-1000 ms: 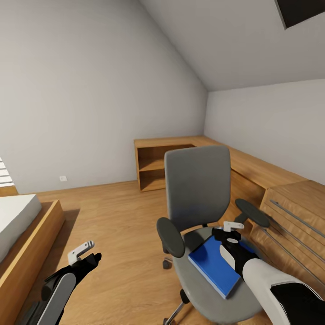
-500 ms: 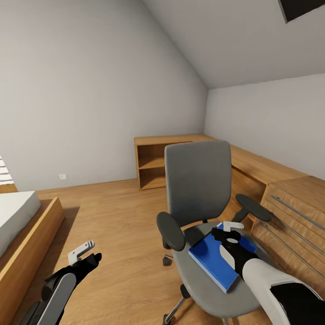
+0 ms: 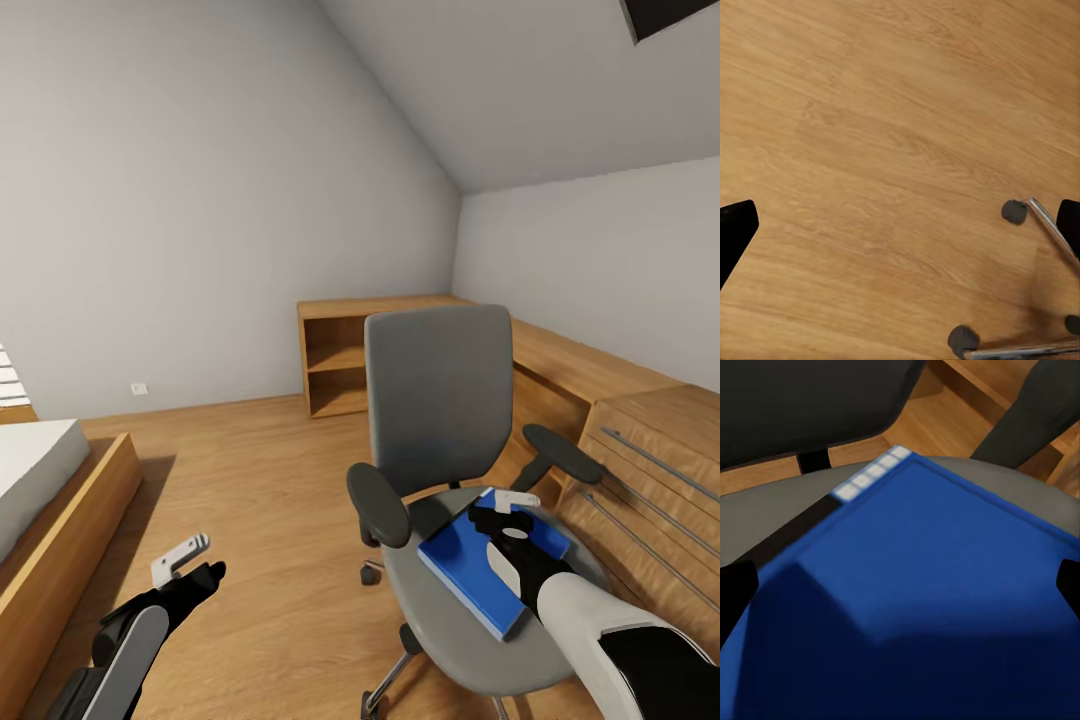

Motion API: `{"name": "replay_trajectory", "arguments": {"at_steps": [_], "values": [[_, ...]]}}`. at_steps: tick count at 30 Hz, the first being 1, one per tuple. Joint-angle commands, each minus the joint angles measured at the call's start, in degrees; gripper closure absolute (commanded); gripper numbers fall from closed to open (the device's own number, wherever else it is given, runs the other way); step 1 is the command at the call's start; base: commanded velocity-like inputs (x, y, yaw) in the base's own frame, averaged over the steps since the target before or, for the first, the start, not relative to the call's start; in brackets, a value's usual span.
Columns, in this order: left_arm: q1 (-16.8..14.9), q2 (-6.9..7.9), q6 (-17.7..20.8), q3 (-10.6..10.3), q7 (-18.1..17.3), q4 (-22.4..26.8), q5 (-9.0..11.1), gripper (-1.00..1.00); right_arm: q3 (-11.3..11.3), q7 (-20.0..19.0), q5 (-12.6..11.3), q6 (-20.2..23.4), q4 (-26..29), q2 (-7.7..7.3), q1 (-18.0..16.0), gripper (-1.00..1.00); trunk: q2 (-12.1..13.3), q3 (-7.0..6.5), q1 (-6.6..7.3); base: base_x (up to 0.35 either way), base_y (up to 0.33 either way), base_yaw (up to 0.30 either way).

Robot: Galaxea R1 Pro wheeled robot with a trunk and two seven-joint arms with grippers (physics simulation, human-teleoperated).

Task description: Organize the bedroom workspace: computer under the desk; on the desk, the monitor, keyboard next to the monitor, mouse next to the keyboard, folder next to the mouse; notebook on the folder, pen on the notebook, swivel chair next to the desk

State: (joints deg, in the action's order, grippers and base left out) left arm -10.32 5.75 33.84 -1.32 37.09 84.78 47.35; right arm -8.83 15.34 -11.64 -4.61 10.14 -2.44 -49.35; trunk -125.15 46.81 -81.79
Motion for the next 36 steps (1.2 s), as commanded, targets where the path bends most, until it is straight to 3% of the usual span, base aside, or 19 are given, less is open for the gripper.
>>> {"name": "replay_trajectory", "arguments": {"at_steps": [1, 12, 36], "values": [[-0.04, 0.09, -0.03, -0.11, 0.54, -0.45, 0.53, -1.00, -0.49, 0.17, -0.60, -0.22, -0.04, -0.02, -0.04, -1.00, -0.03, 0.06, 0.01, 0.000, 0.000, 0.000], [-0.04, 0.14, -0.08, -0.17, 0.37, -2.49, 0.25, -1.00, -0.49, 0.17, -0.58, -0.22, -0.04, -0.02, -0.04, -1.00, -0.03, 0.06, 0.01, 0.004, 0.000, 0.000], [-0.04, 0.14, -0.11, -0.18, 0.42, -2.69, 0.20, -1.00, -0.57, 0.22, -0.49, -0.22, -0.04, 0.04, -0.04, -1.00, -0.03, 0.06, 0.01, 0.107, 0.000, 0.000]]}}
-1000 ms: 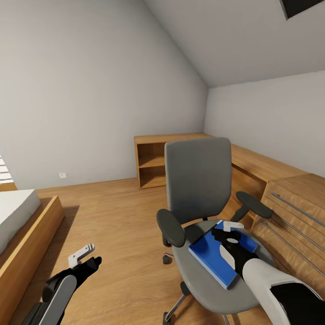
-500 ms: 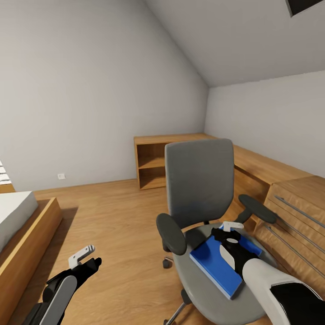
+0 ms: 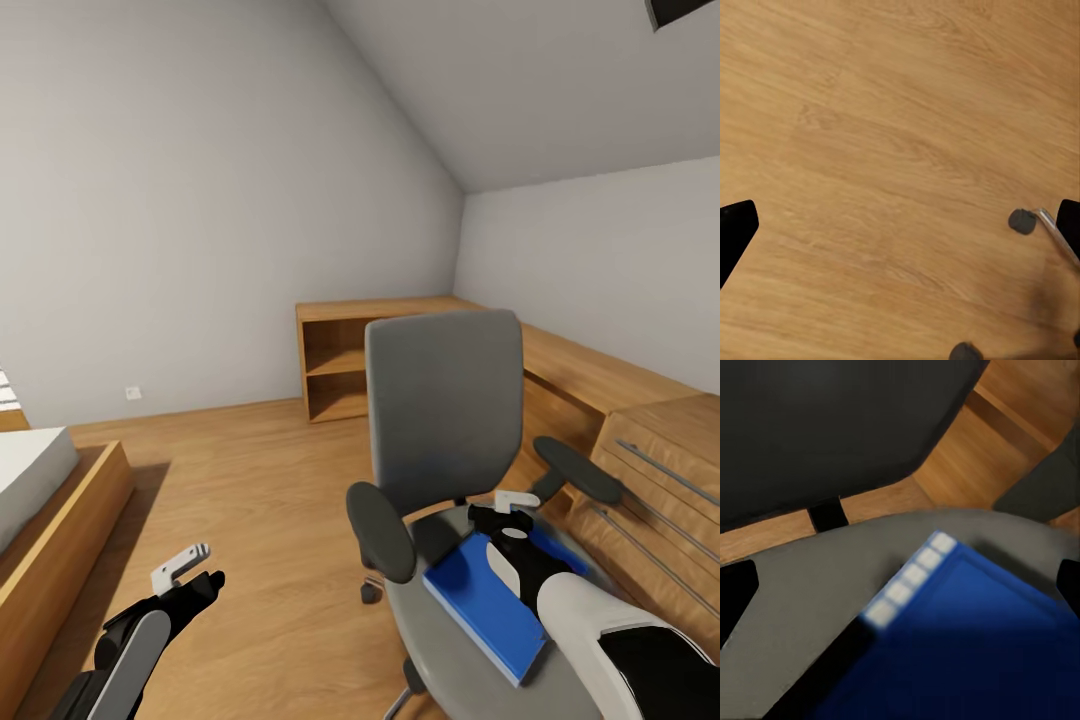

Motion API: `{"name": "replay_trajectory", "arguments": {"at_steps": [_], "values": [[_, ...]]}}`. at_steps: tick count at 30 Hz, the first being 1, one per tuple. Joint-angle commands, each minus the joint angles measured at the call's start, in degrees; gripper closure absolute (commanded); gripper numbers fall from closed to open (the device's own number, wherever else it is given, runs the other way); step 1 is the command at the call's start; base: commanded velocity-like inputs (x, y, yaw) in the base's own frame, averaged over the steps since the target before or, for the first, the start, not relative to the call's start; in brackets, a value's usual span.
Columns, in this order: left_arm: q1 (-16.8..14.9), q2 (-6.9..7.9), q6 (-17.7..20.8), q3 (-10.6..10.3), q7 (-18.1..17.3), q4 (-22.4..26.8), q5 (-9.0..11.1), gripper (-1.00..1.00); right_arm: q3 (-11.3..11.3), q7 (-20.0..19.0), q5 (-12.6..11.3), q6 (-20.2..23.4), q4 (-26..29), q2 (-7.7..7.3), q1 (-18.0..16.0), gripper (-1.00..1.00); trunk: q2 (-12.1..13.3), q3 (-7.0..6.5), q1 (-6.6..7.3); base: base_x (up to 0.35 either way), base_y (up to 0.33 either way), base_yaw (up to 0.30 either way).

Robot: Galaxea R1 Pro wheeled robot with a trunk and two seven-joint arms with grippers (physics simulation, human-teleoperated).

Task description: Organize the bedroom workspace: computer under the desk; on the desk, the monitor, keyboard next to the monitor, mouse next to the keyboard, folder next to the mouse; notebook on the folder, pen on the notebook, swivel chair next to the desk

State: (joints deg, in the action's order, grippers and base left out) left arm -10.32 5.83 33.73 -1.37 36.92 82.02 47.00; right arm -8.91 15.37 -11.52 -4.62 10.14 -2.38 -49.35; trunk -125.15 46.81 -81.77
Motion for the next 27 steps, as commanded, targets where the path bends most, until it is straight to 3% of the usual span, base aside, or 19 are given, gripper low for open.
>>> {"name": "replay_trajectory", "arguments": {"at_steps": [1, 27], "values": [[-0.04, 0.06, 0.00, -0.12, 0.58, 0.07, 0.57, -1.00, -0.49, 0.19, -0.61, -0.22, -0.04, -0.02, -0.04, -1.00, -0.03, 0.06, -0.01, 0.131, 0.000, 0.000], [-0.05, 0.05, 0.02, -0.12, 0.61, 0.13, 0.57, -1.00, -0.23, 0.10, -0.61, 0.52, -0.12, -0.33, -0.04, -1.00, -0.03, 0.06, -0.01, 0.013, 0.000, 0.000]]}}
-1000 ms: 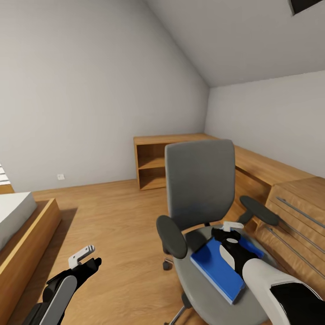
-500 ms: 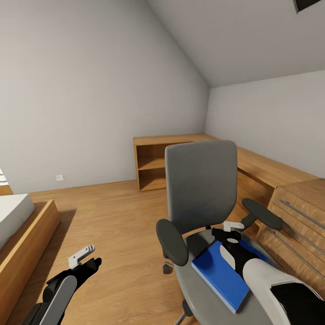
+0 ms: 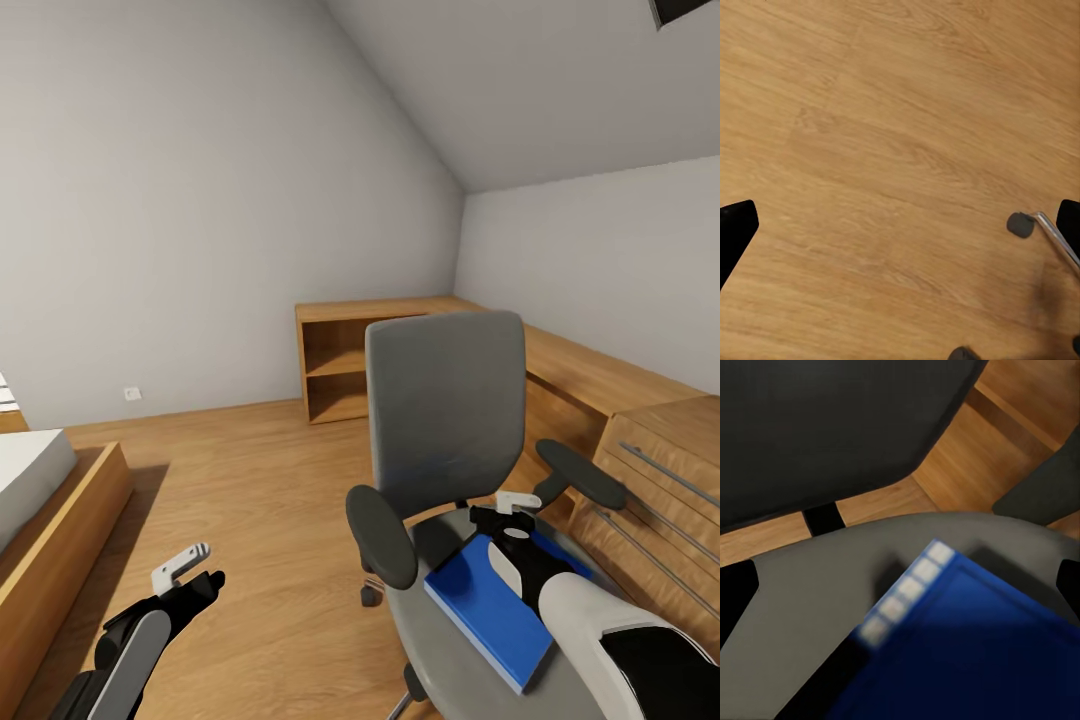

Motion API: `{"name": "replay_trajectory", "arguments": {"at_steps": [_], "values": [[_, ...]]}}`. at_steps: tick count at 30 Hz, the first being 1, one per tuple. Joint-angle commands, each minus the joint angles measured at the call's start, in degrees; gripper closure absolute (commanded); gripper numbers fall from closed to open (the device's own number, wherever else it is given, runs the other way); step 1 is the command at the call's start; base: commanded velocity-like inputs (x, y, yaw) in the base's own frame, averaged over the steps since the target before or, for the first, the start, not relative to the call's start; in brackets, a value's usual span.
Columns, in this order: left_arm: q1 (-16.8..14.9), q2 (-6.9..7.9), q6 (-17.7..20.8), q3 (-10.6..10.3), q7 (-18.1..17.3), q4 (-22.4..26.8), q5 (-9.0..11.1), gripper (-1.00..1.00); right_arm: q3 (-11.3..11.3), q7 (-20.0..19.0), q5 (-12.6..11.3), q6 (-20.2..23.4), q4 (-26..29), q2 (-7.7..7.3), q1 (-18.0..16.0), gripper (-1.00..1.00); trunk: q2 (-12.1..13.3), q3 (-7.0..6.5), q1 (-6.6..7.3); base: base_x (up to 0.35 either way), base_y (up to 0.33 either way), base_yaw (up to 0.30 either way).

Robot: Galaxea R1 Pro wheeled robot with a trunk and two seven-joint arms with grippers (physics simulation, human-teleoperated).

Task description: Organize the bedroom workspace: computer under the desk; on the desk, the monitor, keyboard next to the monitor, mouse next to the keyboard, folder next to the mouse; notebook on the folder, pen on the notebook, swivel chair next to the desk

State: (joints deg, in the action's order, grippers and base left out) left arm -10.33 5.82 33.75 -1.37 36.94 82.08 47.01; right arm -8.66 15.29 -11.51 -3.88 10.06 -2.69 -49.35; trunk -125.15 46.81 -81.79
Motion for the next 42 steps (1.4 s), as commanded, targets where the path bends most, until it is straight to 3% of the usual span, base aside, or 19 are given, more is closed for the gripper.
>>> {"name": "replay_trajectory", "arguments": {"at_steps": [1, 7, 14, 23, 27, 42], "values": [[-0.02, 0.06, 0.00, -0.12, 0.57, 0.09, 0.55, -1.00, -0.49, 0.19, -0.61, -0.19, -0.04, -0.02, -0.04, -1.00, -0.03, 0.06, 0.01, 0.000, 0.000, 0.000], [-0.03, 0.05, 0.00, -0.12, 0.58, 0.24, 0.54, -1.00, -0.48, 0.18, -0.57, 0.12, -0.03, -0.03, -0.04, -1.00, -0.03, 0.06, 0.01, 0.000, 0.000, 0.000], [-0.04, 0.06, -0.03, -0.12, 0.67, 0.28, 0.54, -1.00, -0.48, 0.18, -0.53, 0.18, -0.01, -0.04, -0.04, -1.00, -2.83, 1.32, -1.53, 0.000, 0.000, 0.000], [-0.04, 0.05, 0.00, -0.12, 0.65, 0.28, 0.54, -1.00, -0.48, 0.18, -0.53, 0.14, -0.03, -0.04, -0.04, -1.00, -2.83, 1.32, -1.53, 0.000, 0.000, 0.000], [-0.03, 0.00, 0.00, -0.12, 0.67, 0.27, 0.54, -1.00, -0.48, 0.18, -0.53, 0.11, -0.03, -0.04, -0.04, -1.00, -4.44, 2.03, -2.41, 0.000, 0.000, 0.000], [-0.04, 0.06, 0.00, -0.12, 0.52, 0.13, 0.55, -1.00, -0.48, 0.20, -0.53, 0.10, -0.04, -0.04, -0.04, -1.00, -4.44, 2.03, -2.41, -0.003, 0.000, 0.000]]}}
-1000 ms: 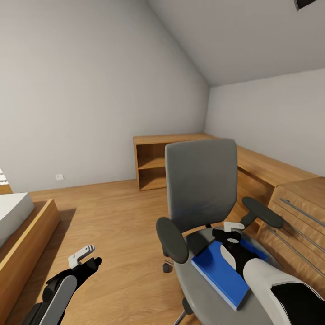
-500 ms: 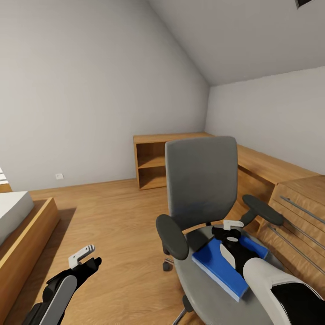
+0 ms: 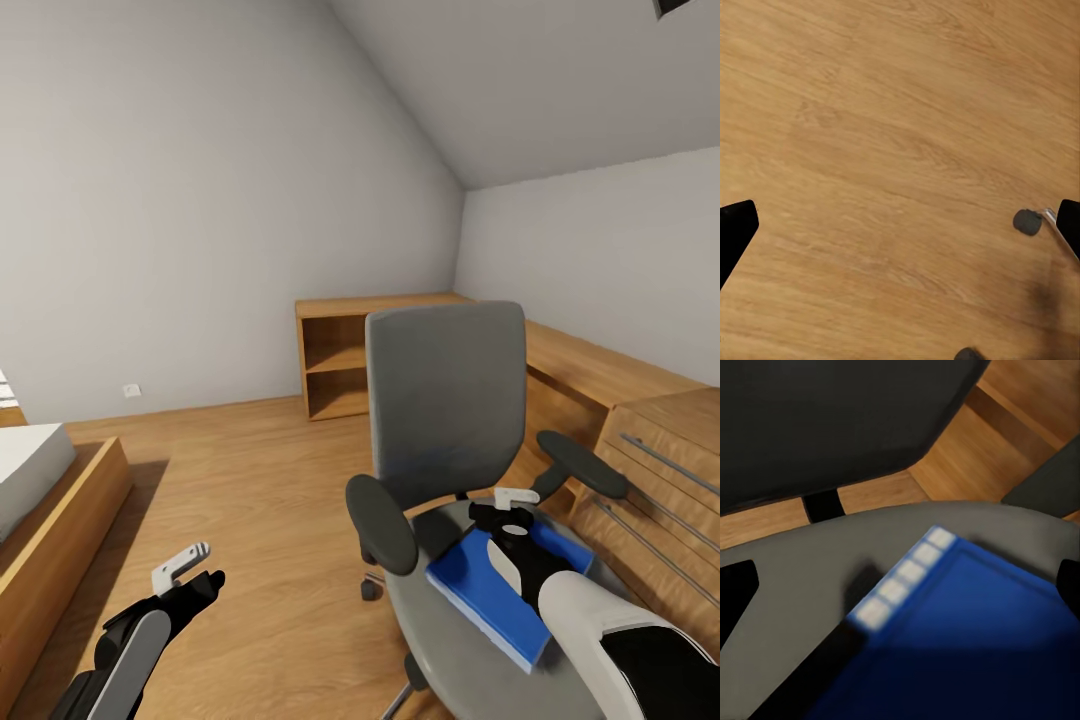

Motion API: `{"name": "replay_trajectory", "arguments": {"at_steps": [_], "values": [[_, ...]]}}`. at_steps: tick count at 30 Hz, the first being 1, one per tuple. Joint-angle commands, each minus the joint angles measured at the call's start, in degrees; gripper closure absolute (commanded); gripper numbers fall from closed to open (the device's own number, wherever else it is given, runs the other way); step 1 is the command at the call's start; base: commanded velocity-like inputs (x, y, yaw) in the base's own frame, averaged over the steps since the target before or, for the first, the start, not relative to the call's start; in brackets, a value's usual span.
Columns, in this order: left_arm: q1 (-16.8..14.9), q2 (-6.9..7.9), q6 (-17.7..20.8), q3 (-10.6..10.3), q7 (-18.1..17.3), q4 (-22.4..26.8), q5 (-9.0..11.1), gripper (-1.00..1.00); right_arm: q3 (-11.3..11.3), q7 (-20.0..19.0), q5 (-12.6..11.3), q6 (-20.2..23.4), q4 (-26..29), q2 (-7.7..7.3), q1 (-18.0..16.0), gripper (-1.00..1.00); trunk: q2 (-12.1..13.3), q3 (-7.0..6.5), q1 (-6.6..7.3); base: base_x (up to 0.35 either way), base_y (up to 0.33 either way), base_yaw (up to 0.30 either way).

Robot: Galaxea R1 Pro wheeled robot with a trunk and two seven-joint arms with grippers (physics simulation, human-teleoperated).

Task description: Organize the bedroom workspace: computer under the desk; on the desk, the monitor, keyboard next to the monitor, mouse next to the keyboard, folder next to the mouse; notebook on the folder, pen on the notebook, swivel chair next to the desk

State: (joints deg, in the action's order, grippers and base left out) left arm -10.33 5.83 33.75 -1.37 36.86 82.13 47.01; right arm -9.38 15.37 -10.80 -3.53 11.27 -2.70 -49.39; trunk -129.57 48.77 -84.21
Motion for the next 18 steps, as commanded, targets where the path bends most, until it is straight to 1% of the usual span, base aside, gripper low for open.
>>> {"name": "replay_trajectory", "arguments": {"at_steps": [1, 8, 15, 18], "values": [[-0.02, 0.06, 0.00, -0.12, 0.59, 0.07, 0.55, -1.00, 0.24, 0.11, -1.24, -0.25, -1.25, -0.02, -0.01, -1.00, -0.02, 0.07, 0.01, -0.088, 0.000, 0.000], [-0.04, 0.06, 0.00, -0.12, 0.58, 0.05, 0.58, -1.00, 0.24, 0.15, -1.24, -0.25, -1.22, -0.02, -0.01, -1.00, -0.02, 0.07, 0.01, -0.248, 0.000, 0.000], [-0.04, 0.06, -0.01, -0.12, 0.58, 0.05, 0.56, -1.00, 0.24, 0.19, -1.24, -0.25, -1.18, -0.02, -0.01, -1.00, -0.02, 0.07, 0.01, -0.081, 0.000, 0.000], [-0.04, 0.06, 0.00, -0.12, 0.58, 0.05, 0.60, -1.00, 0.23, 0.19, -1.24, -0.27, -1.17, -0.02, -0.01, -1.00, -0.02, 0.07, 0.01, -0.176, 0.000, 0.000]]}}
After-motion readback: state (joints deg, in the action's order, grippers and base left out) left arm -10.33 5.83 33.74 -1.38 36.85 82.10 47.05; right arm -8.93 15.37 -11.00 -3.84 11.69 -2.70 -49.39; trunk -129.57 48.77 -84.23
